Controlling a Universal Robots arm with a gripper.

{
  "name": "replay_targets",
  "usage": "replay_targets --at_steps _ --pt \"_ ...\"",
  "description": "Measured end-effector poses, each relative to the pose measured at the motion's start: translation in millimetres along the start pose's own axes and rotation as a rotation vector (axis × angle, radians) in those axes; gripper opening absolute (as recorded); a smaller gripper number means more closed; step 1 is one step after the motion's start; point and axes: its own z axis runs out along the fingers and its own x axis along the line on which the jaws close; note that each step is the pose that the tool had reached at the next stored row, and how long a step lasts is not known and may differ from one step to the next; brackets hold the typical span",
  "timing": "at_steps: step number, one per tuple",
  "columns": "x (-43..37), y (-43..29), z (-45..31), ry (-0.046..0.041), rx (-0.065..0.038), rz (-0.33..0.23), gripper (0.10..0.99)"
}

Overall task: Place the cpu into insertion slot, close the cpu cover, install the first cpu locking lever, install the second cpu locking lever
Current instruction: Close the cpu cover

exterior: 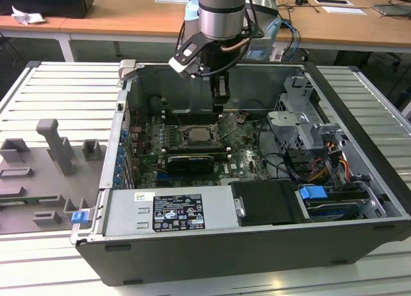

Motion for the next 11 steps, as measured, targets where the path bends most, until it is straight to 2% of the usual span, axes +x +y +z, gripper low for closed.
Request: replay_targets --at_steps 4,11 --pt "0.1 8.5 0.6 -0.0001 0.0 0.0 0.106" --pt "0.3 19.3 1.4 -0.0002 0.001 0.0 0.106"
